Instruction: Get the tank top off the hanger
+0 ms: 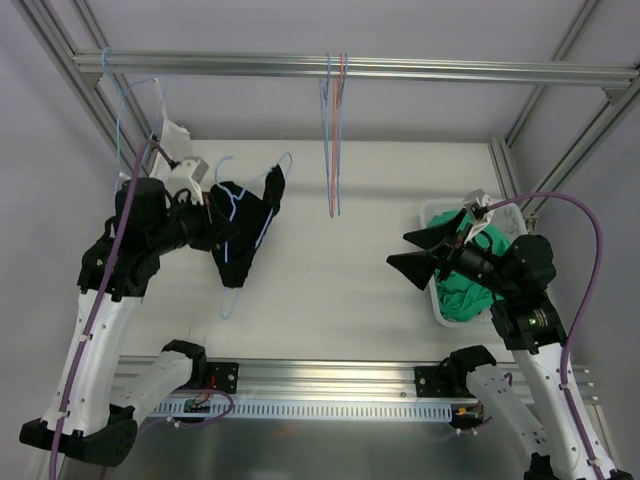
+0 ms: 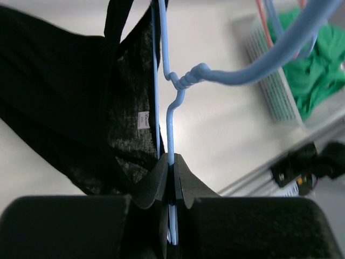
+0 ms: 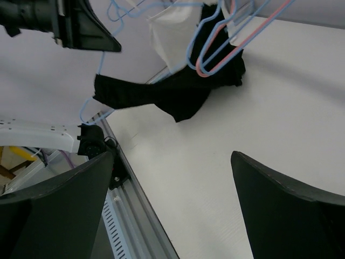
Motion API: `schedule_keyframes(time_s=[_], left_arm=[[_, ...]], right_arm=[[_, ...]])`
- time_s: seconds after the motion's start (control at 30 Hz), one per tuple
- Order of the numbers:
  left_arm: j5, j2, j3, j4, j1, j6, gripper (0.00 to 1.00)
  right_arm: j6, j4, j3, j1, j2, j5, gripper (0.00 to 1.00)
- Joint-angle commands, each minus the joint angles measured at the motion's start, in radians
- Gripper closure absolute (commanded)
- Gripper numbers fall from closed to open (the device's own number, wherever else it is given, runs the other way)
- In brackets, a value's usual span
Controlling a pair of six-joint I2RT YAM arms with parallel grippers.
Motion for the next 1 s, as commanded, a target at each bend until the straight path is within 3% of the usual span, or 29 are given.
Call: schedule_keyframes(time_s=[0.0, 0.1, 0.23, 0.43, 0.6, 0.73, 0.93, 0.97], left_arm=[[0.048, -0.096, -0.149, 0.066, -0.089, -0.046, 1.00], [0.059, -0.179, -0.291, 0.081, -0.146, -0.077, 1.00], [0.129, -0.266, -0.463, 0.085, -0.155, -0.097, 1.00], [0.295, -0.334, -0.556, 0.089, -0.177, -0.102, 1.00], [0.477, -0.380, -0.554, 0.092, -0.178, -0.069, 1.00], [0.525, -0.398, -0.568, 0.097, -0.178, -0.066, 1.00], [0.530, -0.394, -0.571, 0.100, -0.178, -0.063, 1.00], [0.531, -0.394, -0.568, 0.101, -0.177, -0.063, 1.00]], right_arm=[[0.038, 0.102, -0.014, 0.101, -0.001, 0.097, 0.04], [0.055, 0.141, -0.025, 0.262, 0.045, 0.215, 0.09], [0.016, 0.205, -0.066, 0.550, 0.102, 0.547, 0.11], [0.018, 0.357, -0.183, 0.819, 0.265, 0.928, 0.12], [0.030, 0.405, -0.181, 0.864, 0.432, 1.002, 0.13], [-0.016, 0.412, -0.152, 0.865, 0.502, 0.999, 0.15], [-0.050, 0.409, -0.125, 0.865, 0.536, 1.025, 0.27], [-0.057, 0.408, -0.125, 0.865, 0.536, 1.031, 0.32]])
